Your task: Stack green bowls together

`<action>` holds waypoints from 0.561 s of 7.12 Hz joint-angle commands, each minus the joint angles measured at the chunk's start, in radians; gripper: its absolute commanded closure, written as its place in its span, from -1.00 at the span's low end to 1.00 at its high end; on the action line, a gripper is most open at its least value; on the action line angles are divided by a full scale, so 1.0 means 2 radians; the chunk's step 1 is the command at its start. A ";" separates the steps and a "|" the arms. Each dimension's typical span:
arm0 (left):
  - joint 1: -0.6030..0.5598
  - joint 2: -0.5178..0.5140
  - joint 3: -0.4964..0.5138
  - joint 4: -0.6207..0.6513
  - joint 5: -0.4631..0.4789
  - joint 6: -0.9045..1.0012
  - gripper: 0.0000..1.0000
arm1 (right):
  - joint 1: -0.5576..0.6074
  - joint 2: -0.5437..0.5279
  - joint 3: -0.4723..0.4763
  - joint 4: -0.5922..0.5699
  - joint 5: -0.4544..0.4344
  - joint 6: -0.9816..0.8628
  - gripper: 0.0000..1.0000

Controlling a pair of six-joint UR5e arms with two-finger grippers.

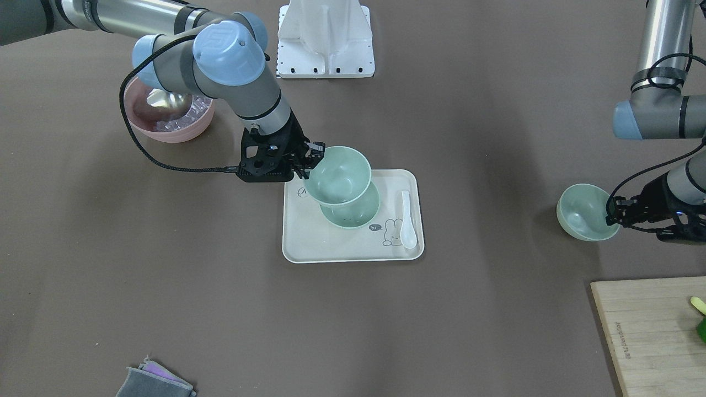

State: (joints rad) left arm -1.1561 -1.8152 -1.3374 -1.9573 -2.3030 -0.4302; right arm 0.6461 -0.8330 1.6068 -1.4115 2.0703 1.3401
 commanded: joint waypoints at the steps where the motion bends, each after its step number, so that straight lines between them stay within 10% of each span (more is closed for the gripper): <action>1: 0.001 0.000 -0.004 0.000 -0.002 0.000 1.00 | -0.008 0.001 -0.013 0.030 0.000 0.009 1.00; 4: 0.001 0.000 -0.005 0.000 -0.003 0.000 1.00 | -0.008 0.004 -0.054 0.079 0.000 0.016 1.00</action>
State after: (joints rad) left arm -1.1536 -1.8149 -1.3462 -1.9574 -2.3090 -0.4295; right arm 0.6311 -0.8300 1.5205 -1.2748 2.0694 1.3667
